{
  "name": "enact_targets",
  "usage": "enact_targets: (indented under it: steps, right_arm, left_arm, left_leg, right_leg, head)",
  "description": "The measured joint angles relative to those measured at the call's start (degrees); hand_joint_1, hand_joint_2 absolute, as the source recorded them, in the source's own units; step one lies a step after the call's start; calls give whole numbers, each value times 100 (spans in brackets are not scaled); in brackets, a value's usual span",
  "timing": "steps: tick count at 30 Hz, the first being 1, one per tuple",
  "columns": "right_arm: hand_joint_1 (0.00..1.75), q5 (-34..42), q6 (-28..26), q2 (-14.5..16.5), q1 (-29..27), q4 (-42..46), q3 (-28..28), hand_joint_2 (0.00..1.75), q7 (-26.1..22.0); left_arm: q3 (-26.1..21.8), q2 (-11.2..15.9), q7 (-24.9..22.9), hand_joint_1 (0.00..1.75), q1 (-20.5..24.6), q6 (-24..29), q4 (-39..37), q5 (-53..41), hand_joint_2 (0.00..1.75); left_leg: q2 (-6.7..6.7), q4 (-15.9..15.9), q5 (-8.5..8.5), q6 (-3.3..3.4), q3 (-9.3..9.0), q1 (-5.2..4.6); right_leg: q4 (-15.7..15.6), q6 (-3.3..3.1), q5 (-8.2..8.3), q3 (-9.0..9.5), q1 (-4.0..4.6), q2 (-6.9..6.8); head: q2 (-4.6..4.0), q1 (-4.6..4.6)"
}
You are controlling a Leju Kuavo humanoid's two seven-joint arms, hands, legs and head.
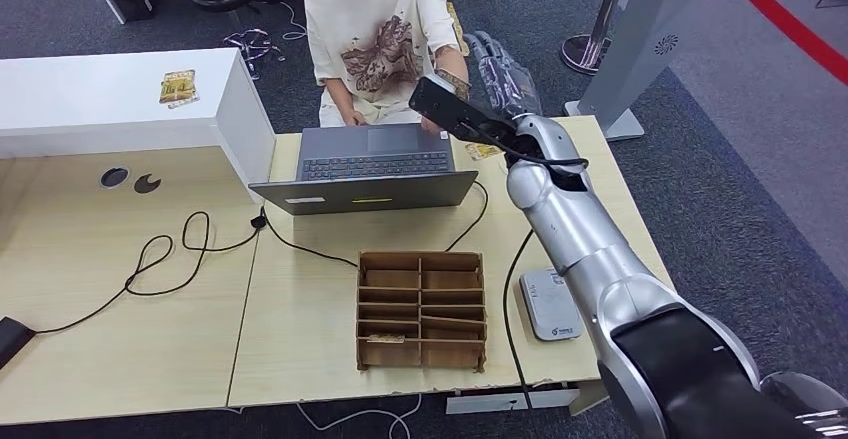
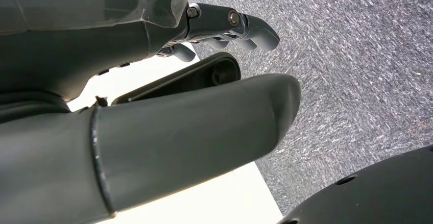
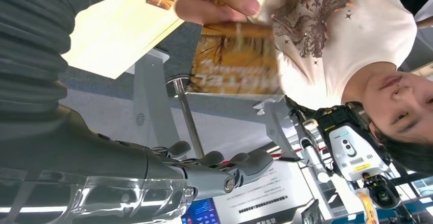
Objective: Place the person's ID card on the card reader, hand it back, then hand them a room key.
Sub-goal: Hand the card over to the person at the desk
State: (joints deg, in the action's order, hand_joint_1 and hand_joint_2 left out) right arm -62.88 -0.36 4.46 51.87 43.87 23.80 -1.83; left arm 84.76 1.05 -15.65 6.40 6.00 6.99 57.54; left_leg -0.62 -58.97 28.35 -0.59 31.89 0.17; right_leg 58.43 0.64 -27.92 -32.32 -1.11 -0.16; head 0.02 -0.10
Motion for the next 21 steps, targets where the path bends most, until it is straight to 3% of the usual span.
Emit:
enact_targets:
  steps: [21]
  right_arm:
    - [0,238,-34,-85,-163,608,-304,175,-98]
  left_arm:
    - [0,4,-60,0,-4,19,0,168,0]
  left_leg:
    - [2,-2,-1,-1,-1,0]
  right_leg:
    - [0,-1,1,-4,0,5]
  head:
    - [-1,0]
